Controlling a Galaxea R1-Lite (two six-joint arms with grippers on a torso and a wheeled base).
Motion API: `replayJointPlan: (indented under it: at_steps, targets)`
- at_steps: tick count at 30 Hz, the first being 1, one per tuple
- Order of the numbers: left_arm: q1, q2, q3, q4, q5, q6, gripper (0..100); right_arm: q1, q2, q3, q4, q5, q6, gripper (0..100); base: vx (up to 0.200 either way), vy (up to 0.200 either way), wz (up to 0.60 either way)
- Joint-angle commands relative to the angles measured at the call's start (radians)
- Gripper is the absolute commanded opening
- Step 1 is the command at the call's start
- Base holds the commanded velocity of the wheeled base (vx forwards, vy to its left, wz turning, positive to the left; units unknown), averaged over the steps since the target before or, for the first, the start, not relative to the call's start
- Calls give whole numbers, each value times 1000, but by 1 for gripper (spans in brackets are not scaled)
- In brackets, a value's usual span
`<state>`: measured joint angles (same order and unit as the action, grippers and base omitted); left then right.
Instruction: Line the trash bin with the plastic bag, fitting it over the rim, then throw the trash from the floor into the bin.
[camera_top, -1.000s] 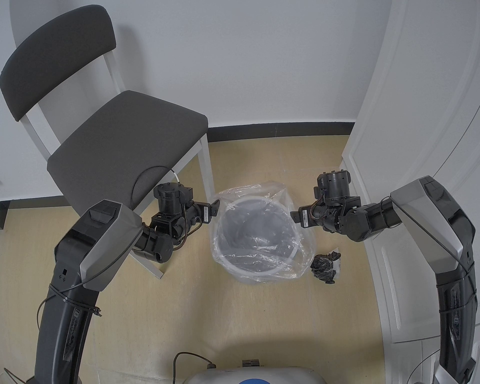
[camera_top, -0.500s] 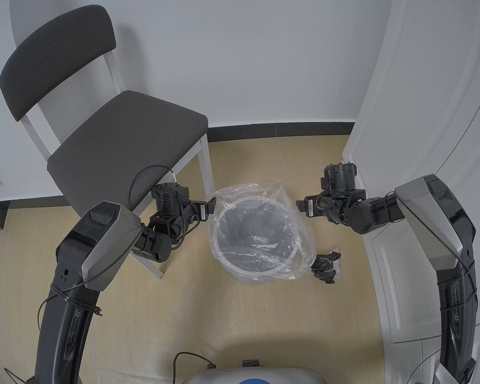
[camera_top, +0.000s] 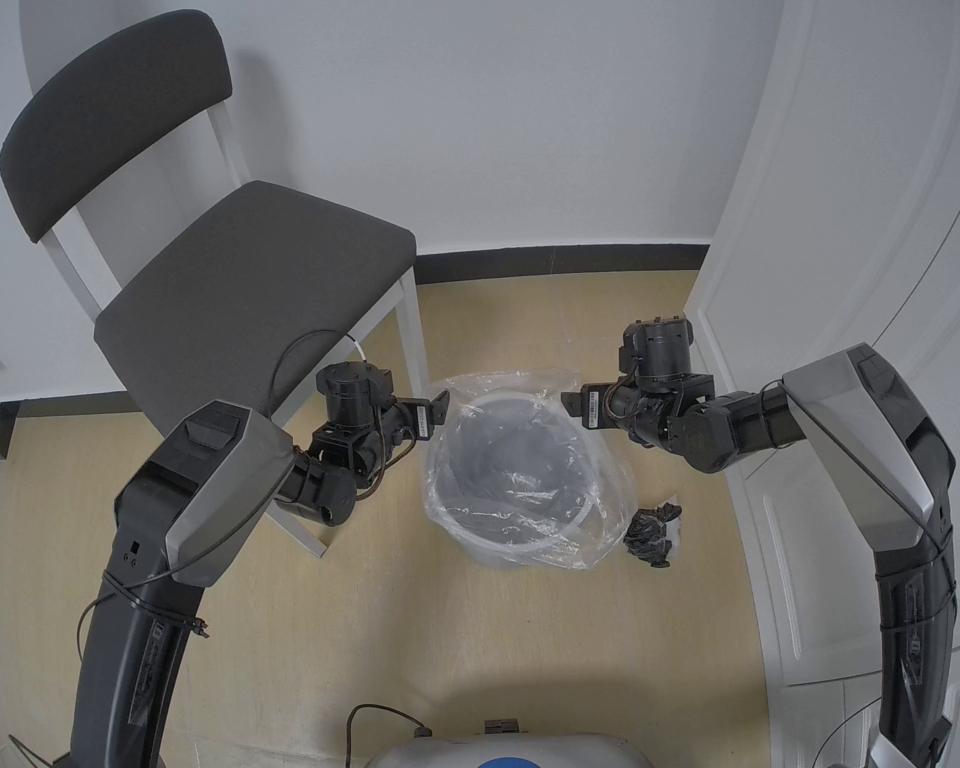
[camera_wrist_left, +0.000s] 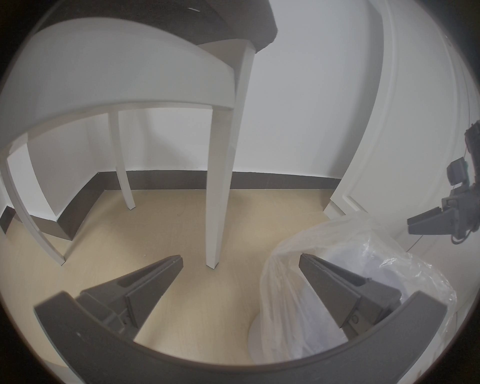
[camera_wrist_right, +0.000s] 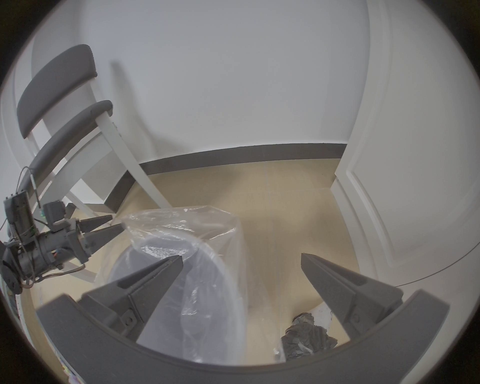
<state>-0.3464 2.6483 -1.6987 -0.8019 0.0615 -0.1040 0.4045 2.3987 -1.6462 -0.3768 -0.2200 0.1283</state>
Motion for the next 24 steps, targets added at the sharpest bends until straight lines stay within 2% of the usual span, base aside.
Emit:
replayJointPlan:
  at_steps: [1,7,11,24]
  targets:
    - [0,-4,-4,1,0,0,100,1,73,-43,-10,-5,-1,100,0,0,0]
    - [6,2,-25,3,0,0,100,-41,138,-110,-19,-7,8,100,0,0,0]
    - [14,16,-53,4,0,0,100,-69,185,-135,-73,-7,2,100,0,0,0]
    - [24,73,-141,53,1,0,100,-82,296,-273,-74,-7,4,100,0,0,0]
